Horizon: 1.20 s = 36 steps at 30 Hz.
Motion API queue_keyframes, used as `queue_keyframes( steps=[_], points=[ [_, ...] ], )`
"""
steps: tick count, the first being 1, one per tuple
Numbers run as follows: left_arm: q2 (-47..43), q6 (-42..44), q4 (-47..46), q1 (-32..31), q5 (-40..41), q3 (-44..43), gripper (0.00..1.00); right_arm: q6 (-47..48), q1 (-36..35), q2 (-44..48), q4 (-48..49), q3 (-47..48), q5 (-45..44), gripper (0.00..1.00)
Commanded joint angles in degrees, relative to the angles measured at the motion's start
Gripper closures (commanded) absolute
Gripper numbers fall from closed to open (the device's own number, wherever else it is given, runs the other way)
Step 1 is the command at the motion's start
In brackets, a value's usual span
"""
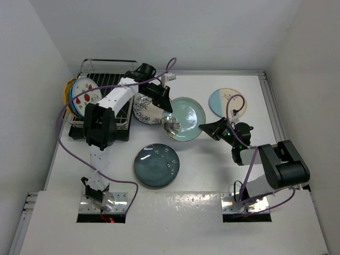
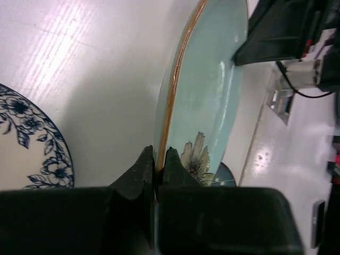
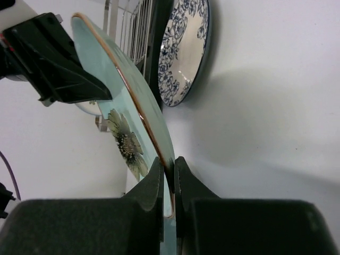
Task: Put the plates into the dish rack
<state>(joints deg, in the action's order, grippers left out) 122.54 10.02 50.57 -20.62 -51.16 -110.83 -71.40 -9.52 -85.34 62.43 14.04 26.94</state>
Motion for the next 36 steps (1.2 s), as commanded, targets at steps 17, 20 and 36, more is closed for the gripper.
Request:
queue_keyframes(
  steps=[17, 20, 36],
  points=[
    [-24.6, 1.4, -1.3, 18.5, 33.0, -12.7, 1.00, 25.5, -6.8, 1.5, -46.7, 25.2, -3.0, 0.33],
    [-26.9, 2.5, 0.8, 20.2, 46.6, -14.1, 1.00, 27.5, -8.7, 0.8, -48.2, 26.6, -3.6, 0.33],
    [-29.9, 4.9, -6.6, 23.9, 70.2, -1.5, 1.00, 28.2, -11.1, 0.2, -50.0, 25.2, -6.8, 0.33]
  ],
)
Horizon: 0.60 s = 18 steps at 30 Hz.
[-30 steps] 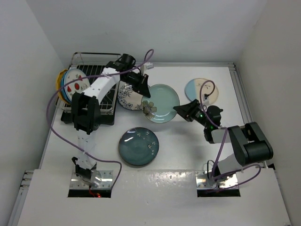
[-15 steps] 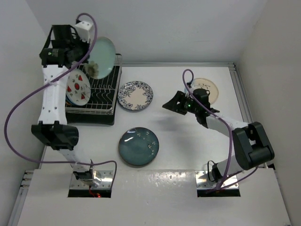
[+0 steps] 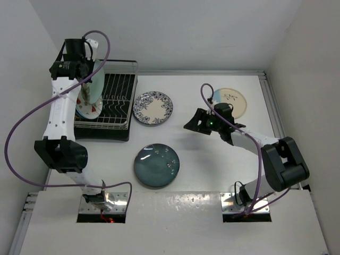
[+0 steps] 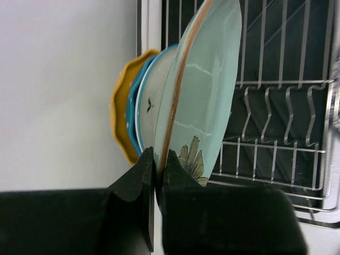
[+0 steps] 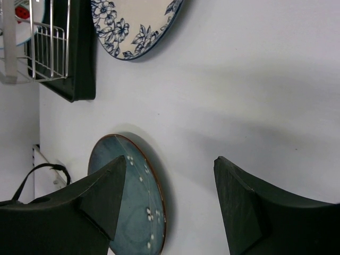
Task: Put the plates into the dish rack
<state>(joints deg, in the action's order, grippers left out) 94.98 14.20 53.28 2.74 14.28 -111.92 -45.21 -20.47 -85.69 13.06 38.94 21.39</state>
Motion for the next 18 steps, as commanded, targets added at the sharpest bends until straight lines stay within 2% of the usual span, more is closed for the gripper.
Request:
queue_keyframes(
  steps=[1, 9, 11, 14, 18],
  points=[
    [-2.3, 0.7, -9.9, 0.5, 5.3, 0.1, 1.00, 2.4, -0.3, 0.4, -0.4, 0.2, -1.3, 0.33],
    [-5.1, 1.9, -16.4, 1.7, 9.4, 11.2, 1.00, 2.3, -0.4, 0.4, -0.3, -0.4, -1.4, 0.33],
    [-5.2, 1.1, -16.4, 3.3, 5.6, 13.4, 1.00, 2.1, -0.3, 0.4, -0.1, -0.4, -1.4, 0.33],
    [-5.2, 0.6, -17.6, 4.5, 5.0, 16.6, 1.00, 1.8, -0.2, 0.3, -0.3, -0.6, -1.4, 0.33],
    [-4.6, -0.7, -18.5, 6.8, 0.0, 19.2, 1.00, 2.0, -0.4, 0.7, -0.3, -1.0, -1.6, 0.33]
  ],
)
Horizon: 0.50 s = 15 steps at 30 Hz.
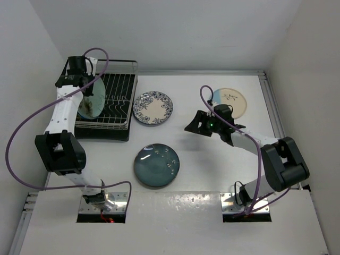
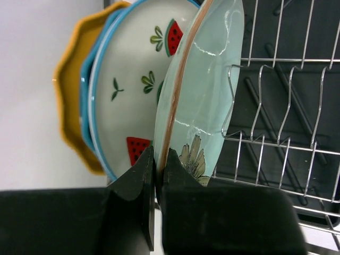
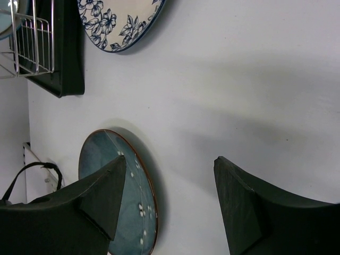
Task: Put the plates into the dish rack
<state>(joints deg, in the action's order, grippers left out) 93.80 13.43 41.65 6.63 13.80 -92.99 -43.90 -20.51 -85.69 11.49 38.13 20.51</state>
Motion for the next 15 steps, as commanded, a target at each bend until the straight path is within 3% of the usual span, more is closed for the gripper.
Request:
queue_keyframes(
  steps=[1, 4, 9, 12, 15],
  points=[
    [-2.9, -0.6, -6.8, 3.7, -0.1, 0.8, 1.00, 0.9, -0.1, 0.6, 1.1, -0.1, -0.9, 0.33],
    [-2.4, -1.8, -6.8, 5.2, -2.8, 0.8, 0.94, 2.5, -0.4, -0.5, -1.7, 2.5, -2.3, 0.33],
    [-2.4, -2.4, -4.7, 6.4, -5.3, 0.3, 0.51, 5.8, -2.2, -6.5, -10.9, 13.6, -7.6, 0.31],
    [-3.0, -2.4, -2.8, 6.4, -8.2, -2.3, 0.36, 4.3, -3.4, -11.4, -11.1, 19.3, -10.2, 0.28],
    [-4.3, -2.4, -1.4, 6.4, -11.1, -4.9, 0.29, 0.3, -4.0, -19.2, -10.5, 26.4, -10.5, 0.28]
  ],
)
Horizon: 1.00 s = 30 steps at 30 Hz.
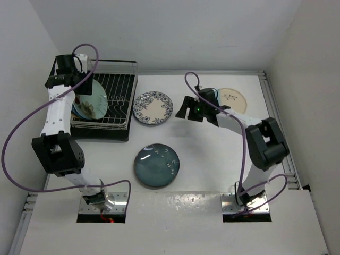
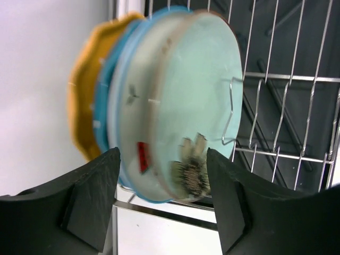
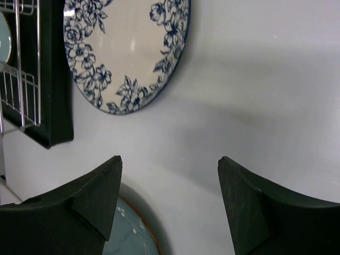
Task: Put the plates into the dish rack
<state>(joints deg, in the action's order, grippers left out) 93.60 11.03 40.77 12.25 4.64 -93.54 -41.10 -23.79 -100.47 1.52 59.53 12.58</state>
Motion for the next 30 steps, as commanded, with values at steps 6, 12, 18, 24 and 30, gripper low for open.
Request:
queue_keyframes(
  steps=[6, 12, 18, 24, 30],
  points=[
    [-7.3, 0.0, 2.7, 0.8, -5.0, -5.7, 0.27, -13.5, -1.2, -19.5, 0.1, 16.2, -0.9, 0.29],
    [-7.8, 0.0, 4.7, 0.8, -7.5, -6.2, 0.27, -21.3, -2.4, -29.0, 1.5, 22.0, -1.7, 0.35],
    [-7.8, 0.0, 5.7, 0.8, -8.2, -6.2, 0.27, -28.4, -3.4, -33.4, 0.9, 23.9, -4.7, 0.41],
    [-7.8, 1.0, 6.9, 0.8, -9.8, -6.2, 0.27, -26.8, -3.4, -29.5, -1.3, 20.0, -6.9, 0.39],
    [-7.3, 2.9, 9.1, 0.8, -13.7, -7.4, 0.27, -2.9, -1.7, -21.5, -0.5, 11.8, 13.8, 0.34]
  ],
)
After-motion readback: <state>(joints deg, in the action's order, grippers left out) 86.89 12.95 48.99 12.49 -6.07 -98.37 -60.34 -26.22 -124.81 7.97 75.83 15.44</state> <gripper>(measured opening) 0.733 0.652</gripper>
